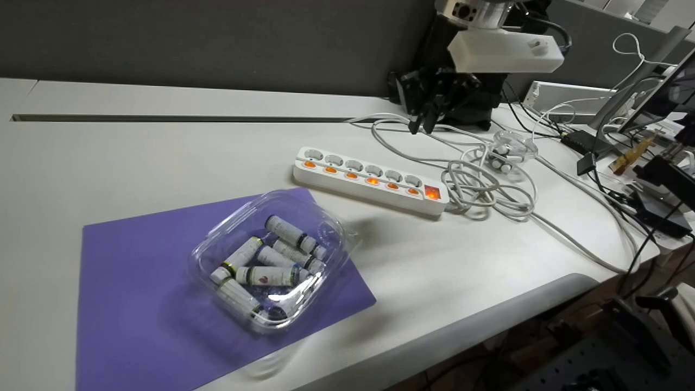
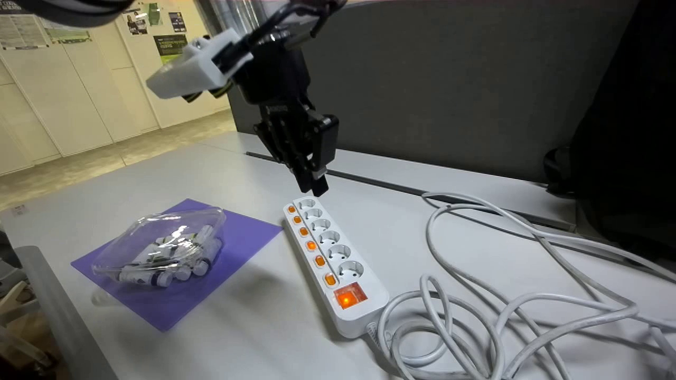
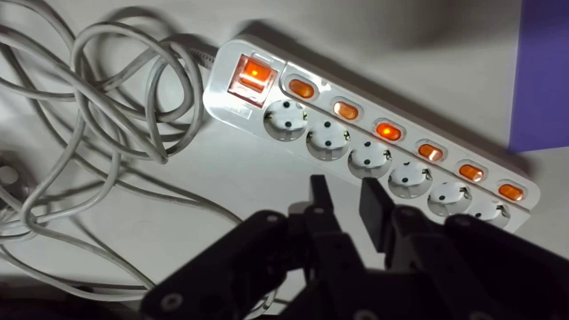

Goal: Press the fourth button from the left on the extension cord.

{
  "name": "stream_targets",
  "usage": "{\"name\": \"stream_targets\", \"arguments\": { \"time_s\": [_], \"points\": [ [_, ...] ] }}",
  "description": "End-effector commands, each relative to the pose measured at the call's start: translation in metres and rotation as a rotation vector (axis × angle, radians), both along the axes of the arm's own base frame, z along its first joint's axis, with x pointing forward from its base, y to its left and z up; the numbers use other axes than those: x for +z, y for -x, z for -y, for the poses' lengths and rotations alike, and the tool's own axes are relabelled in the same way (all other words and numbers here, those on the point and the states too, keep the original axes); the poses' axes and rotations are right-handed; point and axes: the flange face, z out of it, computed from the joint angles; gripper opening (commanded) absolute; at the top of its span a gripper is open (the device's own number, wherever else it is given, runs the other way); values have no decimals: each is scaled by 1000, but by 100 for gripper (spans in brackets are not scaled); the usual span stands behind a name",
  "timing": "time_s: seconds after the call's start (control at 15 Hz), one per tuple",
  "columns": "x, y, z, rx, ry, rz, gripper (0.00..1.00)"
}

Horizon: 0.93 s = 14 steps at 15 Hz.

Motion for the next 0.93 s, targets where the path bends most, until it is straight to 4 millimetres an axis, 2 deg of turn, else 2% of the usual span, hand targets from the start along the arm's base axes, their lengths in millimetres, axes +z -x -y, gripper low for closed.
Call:
{"name": "stream_targets", "arguments": {
  "time_s": [0.0, 0.27, 0.33, 0.4, 0.87],
  "points": [
    [-18, -24, -6, -12, -40, 2, 1],
    [-41, -38, -19, -1, -119, -12, 0],
    [-43, -39, -20, 1, -133, -22, 0],
    [-41, -28, -18, 0, -111, -23, 1],
    [-50, -35, -20, 10, -123, -21, 0]
  ]
}}
